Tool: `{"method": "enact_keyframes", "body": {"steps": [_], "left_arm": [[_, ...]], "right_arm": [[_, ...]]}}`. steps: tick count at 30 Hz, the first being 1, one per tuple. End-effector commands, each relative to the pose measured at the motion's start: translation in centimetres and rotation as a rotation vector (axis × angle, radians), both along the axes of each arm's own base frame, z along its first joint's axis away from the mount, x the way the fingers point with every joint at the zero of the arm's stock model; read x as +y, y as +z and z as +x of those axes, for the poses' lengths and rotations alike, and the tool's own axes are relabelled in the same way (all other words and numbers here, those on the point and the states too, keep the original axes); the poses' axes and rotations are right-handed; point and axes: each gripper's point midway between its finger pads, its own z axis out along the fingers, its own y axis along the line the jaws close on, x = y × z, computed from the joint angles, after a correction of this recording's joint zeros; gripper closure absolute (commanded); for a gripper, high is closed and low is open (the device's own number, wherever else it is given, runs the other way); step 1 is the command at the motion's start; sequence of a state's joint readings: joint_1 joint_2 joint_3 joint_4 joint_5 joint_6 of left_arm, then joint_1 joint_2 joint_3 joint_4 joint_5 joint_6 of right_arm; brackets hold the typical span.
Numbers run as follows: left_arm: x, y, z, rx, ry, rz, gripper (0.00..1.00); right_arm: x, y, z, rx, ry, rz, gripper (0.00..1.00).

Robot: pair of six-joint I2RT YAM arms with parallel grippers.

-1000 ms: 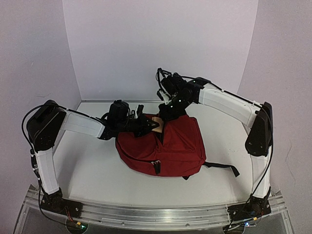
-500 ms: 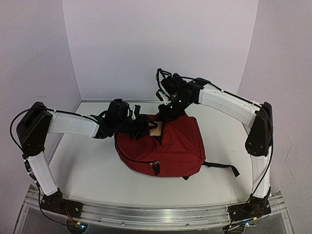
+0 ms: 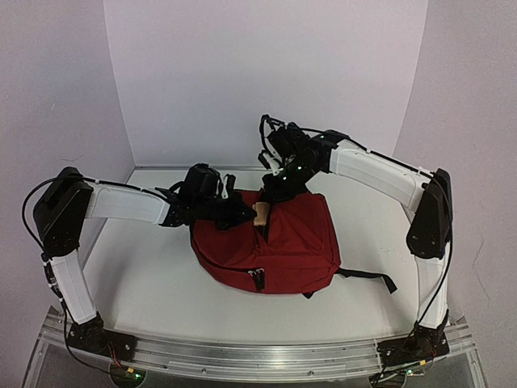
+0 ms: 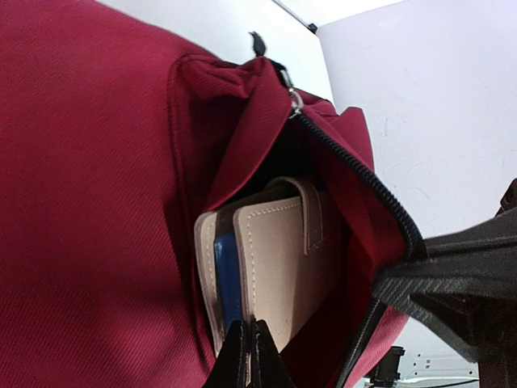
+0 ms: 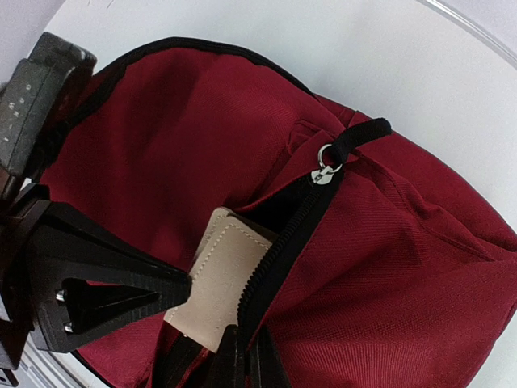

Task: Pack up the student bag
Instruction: Place the personal item in the student bag.

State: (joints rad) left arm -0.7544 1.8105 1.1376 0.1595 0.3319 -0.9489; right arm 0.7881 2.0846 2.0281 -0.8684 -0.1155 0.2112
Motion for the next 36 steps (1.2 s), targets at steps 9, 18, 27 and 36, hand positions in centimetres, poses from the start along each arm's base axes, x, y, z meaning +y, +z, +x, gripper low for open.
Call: {"method": "enact_keyframes", "body": {"steps": [9,18,27,36], "left_arm": [[-6.0,1.0,-0.1,-0.027,-0.169,-0.090,1.00],[-2.5,2.1,-1.3,-0.056,-0.084,-0.051,0.57],[4.4,2.4,-3.5,-0.018,0.103,0.087,0.27],[8.2,-1.5,-8.4,0.103,0.252,0.189,0.18]], "right_arm": [[0.4,4.0,-0.4,-0.034,0.016,0.105,1.00],[-1.9,3.8,0.9,0.046,-0.026,0.165,0.69],[-6.9,3.2,5.1,-0.013,-0.042,0.111,0.39],[-7.7,-2.8,6.9,0.002,0.061,-0.037,0.27]]}}
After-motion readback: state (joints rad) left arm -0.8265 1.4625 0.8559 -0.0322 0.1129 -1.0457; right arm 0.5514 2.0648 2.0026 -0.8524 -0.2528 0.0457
